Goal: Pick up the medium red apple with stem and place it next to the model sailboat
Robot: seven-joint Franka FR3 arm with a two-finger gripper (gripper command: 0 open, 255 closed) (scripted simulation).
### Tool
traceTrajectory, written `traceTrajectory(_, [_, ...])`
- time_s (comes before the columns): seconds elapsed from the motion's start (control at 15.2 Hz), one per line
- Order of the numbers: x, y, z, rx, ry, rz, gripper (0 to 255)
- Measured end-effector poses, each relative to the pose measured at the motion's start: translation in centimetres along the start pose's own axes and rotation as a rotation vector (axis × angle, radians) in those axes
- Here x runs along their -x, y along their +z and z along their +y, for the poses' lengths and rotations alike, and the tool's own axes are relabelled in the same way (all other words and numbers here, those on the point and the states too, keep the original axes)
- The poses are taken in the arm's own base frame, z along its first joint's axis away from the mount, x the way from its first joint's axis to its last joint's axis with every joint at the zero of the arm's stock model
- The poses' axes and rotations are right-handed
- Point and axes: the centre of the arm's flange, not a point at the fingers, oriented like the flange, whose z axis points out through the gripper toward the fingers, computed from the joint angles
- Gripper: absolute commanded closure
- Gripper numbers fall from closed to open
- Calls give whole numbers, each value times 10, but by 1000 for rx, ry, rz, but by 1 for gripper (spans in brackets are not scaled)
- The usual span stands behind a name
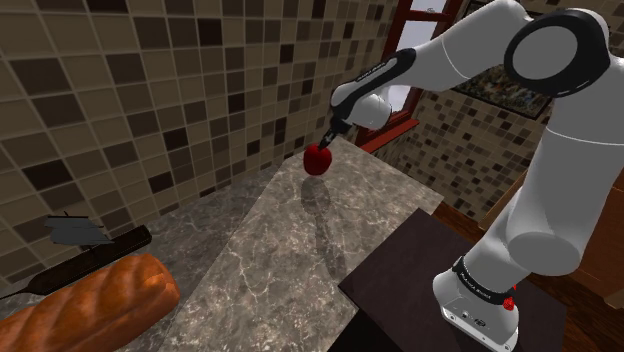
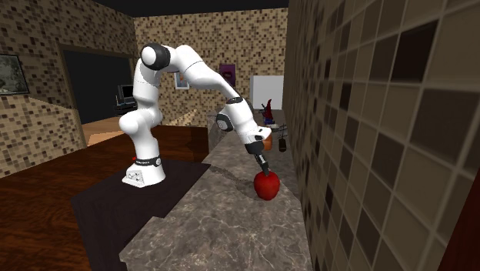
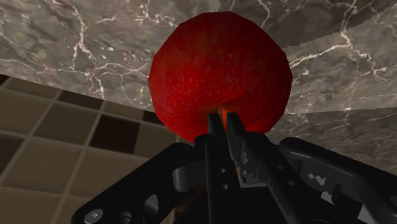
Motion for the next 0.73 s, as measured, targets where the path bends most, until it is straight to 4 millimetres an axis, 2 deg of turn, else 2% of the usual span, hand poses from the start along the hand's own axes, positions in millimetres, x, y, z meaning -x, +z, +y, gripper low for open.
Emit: traceTrajectory(0.73, [-24,-53,1,0,0,0,255])
